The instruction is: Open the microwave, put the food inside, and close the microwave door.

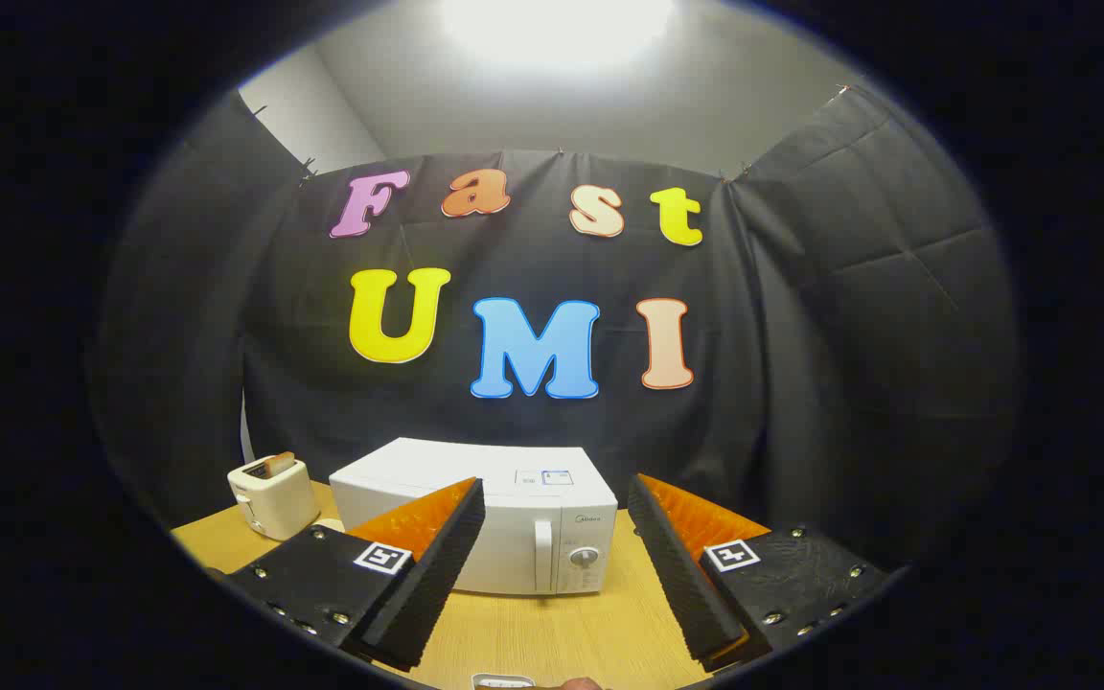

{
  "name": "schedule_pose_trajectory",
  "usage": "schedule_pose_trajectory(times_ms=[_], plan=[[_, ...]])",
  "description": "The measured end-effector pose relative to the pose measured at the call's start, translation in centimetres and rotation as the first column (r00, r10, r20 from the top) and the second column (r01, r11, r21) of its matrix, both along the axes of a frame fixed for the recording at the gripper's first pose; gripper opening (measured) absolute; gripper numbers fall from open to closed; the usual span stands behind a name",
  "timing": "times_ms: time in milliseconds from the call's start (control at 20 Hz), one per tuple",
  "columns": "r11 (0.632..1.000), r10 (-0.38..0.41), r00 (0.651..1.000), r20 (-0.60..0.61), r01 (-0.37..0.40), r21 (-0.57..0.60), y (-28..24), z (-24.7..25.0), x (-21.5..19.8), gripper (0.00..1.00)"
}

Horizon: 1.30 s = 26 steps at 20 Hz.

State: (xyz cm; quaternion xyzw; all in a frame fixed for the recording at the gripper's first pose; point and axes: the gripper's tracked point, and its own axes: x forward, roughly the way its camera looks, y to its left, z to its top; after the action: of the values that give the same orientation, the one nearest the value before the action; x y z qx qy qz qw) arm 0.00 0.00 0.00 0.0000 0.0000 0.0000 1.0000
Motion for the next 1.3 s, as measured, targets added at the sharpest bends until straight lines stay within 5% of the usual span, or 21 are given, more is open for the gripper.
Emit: schedule_pose_trajectory(times_ms=[1300], plan=[[0.997, 0.067, 0.997, -0.05, -0.064, 0.051, -2.1, -2.3, 6.4, 0.96]])
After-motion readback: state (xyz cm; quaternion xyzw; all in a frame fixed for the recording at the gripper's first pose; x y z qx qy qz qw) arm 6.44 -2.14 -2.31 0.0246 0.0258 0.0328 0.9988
